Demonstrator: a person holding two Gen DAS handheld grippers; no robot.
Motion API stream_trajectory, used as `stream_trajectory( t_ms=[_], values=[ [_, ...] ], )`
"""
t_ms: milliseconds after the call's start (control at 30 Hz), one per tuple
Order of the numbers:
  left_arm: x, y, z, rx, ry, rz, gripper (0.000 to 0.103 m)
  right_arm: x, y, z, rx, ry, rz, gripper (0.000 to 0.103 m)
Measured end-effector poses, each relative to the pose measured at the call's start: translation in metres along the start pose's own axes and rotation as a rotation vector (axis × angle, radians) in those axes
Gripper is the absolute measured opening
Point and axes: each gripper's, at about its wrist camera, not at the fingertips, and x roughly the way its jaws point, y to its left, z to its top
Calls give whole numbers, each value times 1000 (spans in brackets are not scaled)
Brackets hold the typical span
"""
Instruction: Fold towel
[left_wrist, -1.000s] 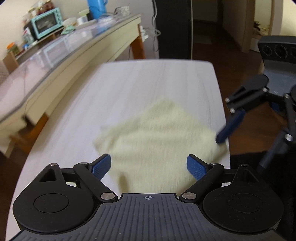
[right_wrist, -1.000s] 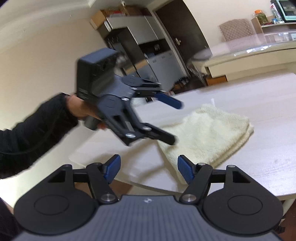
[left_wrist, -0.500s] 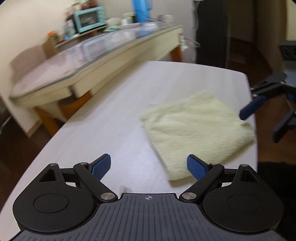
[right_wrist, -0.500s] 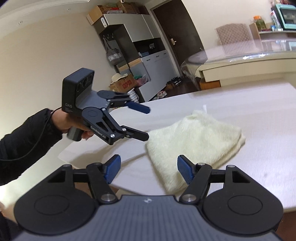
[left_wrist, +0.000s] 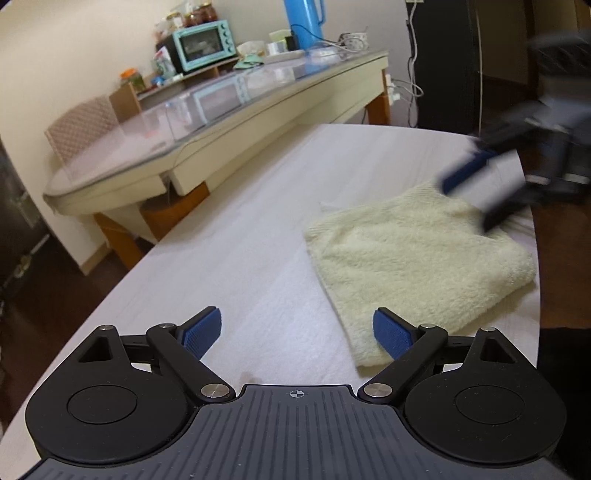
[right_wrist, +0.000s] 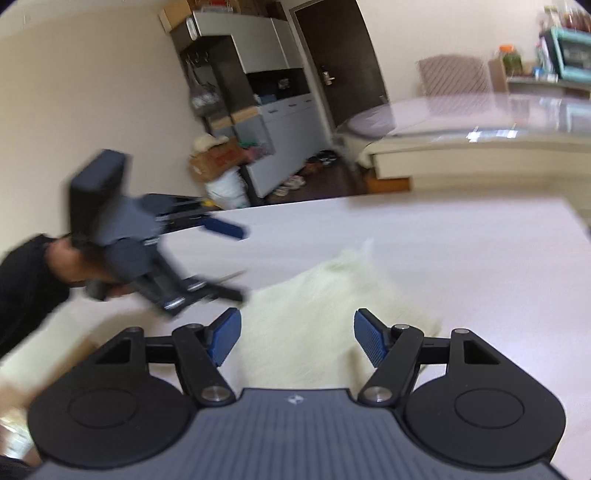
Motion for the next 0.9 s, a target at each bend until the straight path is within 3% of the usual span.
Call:
stream_trajectory(
  t_ms=[200,333,400,500,600,733,900],
  values=[
    [1,-11,-6,-16,-2,16,93,56,3,38,-225,78,-82,67],
    [1,-7,-12,-58,-1,15,93,89,8,39,-360,157,-134,68],
    [0,-7,-12,-61,-3,26,93,91,1,39,-342,156,-121,69],
    [-9,-13,-6,-79,-37,57,93,70,-18,41,-213,109,-70,67],
    [-15,-31,3,-90,-84,-14,93,36,-40,34,-84,49,-20,67],
    [-11,-67,15,-61,-100,-42,93,-3,-45,11,-99,12,-31,65],
    [1,-101,26,-77,-106,-71,93,-25,-50,-10,-129,34,-81,66]
  ],
)
